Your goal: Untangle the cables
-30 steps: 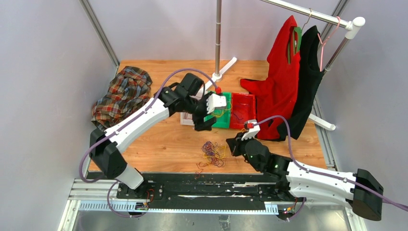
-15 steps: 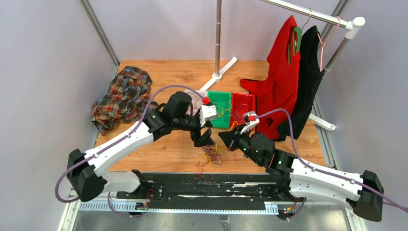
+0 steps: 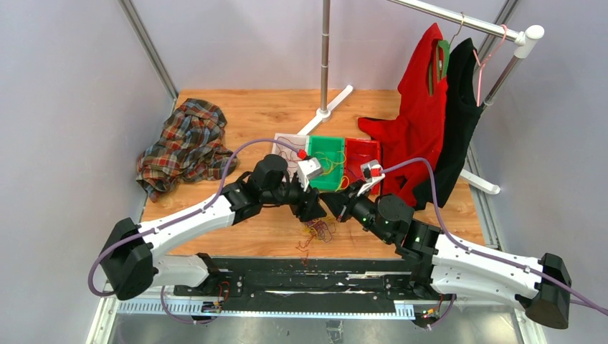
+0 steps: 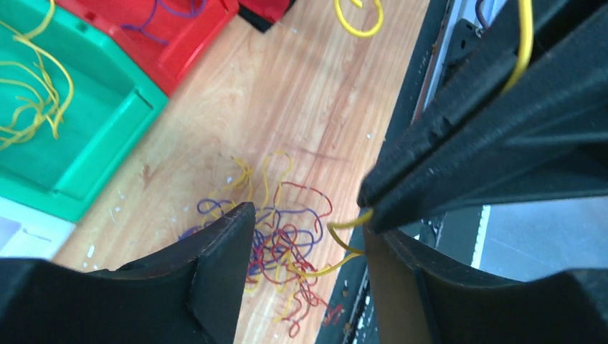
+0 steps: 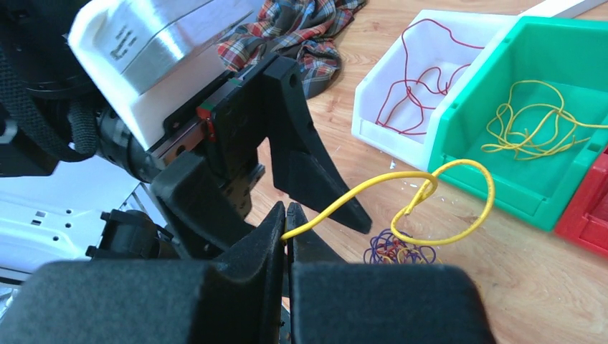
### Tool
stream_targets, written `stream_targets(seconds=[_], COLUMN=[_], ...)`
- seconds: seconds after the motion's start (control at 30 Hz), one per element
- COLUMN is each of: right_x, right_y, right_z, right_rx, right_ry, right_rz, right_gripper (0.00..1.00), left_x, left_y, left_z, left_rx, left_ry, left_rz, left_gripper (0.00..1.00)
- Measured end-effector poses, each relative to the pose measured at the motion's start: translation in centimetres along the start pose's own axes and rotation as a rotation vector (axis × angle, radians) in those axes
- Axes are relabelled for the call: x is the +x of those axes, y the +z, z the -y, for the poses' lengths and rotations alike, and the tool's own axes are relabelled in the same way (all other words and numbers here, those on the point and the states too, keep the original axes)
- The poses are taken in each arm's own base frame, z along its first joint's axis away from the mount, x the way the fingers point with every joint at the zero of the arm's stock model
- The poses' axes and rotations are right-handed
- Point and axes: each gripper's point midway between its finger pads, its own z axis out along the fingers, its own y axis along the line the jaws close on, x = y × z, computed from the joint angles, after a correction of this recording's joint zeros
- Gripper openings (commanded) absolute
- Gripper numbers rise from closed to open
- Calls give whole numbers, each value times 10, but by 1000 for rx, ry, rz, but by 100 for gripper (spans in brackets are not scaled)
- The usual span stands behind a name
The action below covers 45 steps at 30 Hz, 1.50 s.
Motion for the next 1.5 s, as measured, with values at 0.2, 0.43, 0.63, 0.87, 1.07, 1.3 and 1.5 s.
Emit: stream_targets(seconds=[0.2, 0.43, 0.63, 0.87, 1.07, 1.3, 1.5], right_x=[-5, -17, -29, -12, 21, 17, 30], right_y=[-1, -8, -25, -23, -7, -5, -14], right_z=[-3, -6, -6, -6, -13, -24, -11], right_rx=[-10, -30, -53, -77, -145, -215, -239], right_ry=[1, -2, 4, -80, -221, -313, -326], right_rz=[14, 48, 93, 32, -108, -101, -22], right_gripper=[2, 40, 52, 64, 65, 68, 71], left_x=[-16, -27, -47, -66, -88, -125, -162], left_y=[5, -17, -47, -69, -81, -101, -129], left_z=[3, -9, -18, -5, 5, 14, 34], left_rx=[30, 14, -63, -58, -40, -65, -65], left_ry=[-48, -57, 18, 123, 196, 270, 330], left_rz=[62, 84, 114, 141, 162, 228, 324], left_gripper=[1, 1, 1, 1, 1, 1, 0])
